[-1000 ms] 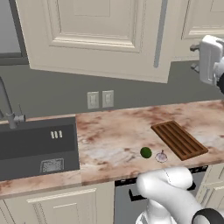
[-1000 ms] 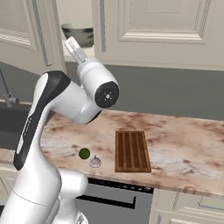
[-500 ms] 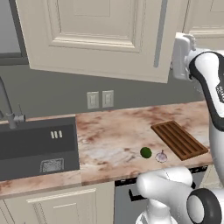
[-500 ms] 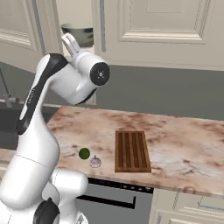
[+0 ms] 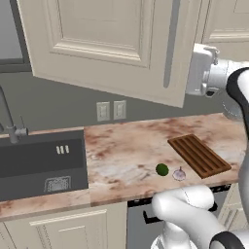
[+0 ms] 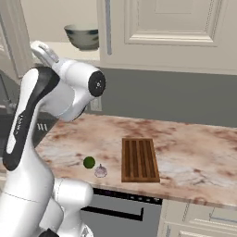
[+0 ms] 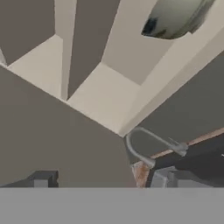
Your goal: Open the cabinet. Place the bowl and condiment on the counter. Then place the lime and garlic on the cutting board.
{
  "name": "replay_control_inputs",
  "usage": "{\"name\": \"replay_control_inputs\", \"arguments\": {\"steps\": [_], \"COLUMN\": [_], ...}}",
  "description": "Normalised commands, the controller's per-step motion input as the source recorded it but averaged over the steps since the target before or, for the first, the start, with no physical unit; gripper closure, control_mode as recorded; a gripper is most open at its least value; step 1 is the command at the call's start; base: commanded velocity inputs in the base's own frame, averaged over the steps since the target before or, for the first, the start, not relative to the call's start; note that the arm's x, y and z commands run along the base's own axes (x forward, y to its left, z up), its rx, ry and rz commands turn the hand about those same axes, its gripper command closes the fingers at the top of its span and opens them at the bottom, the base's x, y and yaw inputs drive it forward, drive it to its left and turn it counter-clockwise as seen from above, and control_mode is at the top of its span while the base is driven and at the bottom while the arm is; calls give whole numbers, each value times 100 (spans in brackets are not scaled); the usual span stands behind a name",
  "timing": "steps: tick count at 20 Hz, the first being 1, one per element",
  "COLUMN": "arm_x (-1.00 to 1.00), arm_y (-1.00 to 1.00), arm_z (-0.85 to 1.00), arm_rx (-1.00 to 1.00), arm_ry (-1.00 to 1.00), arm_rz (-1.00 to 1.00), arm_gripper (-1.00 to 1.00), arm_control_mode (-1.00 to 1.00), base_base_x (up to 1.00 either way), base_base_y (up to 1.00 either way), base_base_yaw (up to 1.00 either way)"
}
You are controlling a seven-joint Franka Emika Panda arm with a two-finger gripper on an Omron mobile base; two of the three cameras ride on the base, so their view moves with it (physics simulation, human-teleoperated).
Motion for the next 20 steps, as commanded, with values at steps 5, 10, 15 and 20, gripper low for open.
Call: {"name": "replay_control_inputs", "arguments": {"steps": [5,10,15,20], "arm_x": [-100,-100,-85,-12], "arm_y": [100,100,100,100], "arm_z": [0,0,0,2], "arm_rx": [-22,-30,-37,-36], "arm_ry": [-29,-30,-24,-21], "arm_rz": [26,18,9,-1], "arm_gripper": [-100,-100,-100,-100], "arm_control_mode": [-100,-100,-100,-100], "base_base_x": [0,0,0,0], "base_base_y": [0,0,0,0], "base_base_yaw": [0,0,0,0]}}
